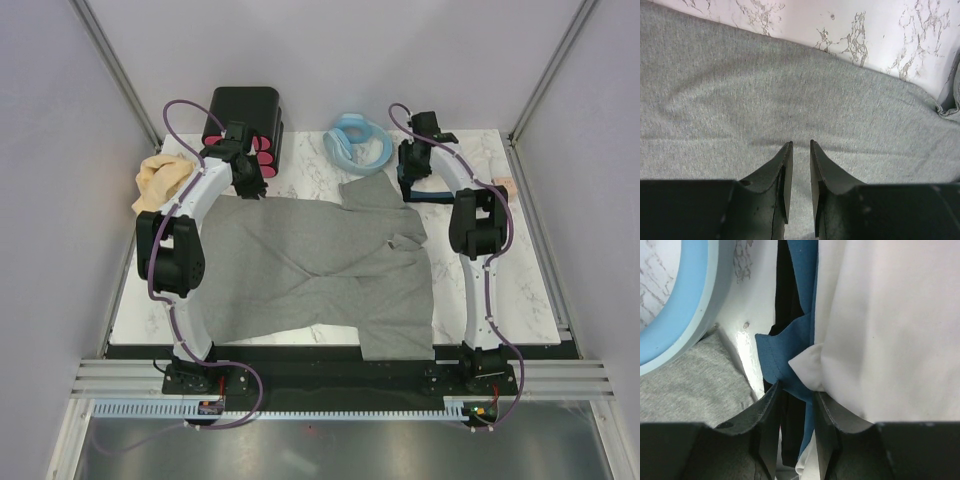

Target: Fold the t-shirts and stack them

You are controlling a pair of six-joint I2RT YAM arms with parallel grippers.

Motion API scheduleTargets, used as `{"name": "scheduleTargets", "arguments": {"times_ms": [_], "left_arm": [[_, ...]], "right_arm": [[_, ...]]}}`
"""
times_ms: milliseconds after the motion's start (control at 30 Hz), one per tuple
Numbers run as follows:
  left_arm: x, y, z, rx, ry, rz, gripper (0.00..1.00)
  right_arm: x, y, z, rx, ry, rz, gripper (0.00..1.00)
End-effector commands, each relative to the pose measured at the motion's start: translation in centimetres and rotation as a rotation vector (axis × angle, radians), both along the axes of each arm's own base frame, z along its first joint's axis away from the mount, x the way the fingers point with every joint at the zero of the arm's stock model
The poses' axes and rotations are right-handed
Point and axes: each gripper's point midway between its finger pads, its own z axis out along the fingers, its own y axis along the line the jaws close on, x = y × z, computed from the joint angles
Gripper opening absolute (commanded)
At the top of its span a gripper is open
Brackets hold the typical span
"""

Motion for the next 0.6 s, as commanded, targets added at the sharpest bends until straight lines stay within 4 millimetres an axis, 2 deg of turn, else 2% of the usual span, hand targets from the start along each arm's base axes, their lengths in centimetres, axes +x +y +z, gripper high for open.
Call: {"name": "scheduleTargets", "arguments": {"times_ms": [0,33,167,233,300,567], "left_arm": [[0.8,0.0,0.7,0.002,-0.037,-0.022,0.27],[0.8,0.0,0.6,0.002,-0.034,-0.022,0.27],[1.1,0.0,0.7,0.004,-0.039,-0.023,0.27],[1.2,-0.1,0.9,0.003,-0.044,-0.023,0.27],[1.2,-0.1,0.7,0.003,-0.037,-0.023,0.27],[1.0,-0.1,0.4,0.004,-0.030,-0.026,0.27]], "right_arm": [[0.4,1.2,0.7,0.086,-0.014,0.063,0.39],[0.1,1.8,0.8,0.097,-0.011,0.080,0.39],[-0.5,5.7,3.8,0.164,-0.057,0.177,0.42],[-0.7,6.8,4.8,0.194,-0.070,0.203,0.43],[-0.9,7.5,4.7,0.196,-0.069,0.216,0.45],[0.1,7.6,2.4,0.193,-0.053,0.196,0.47]]}}
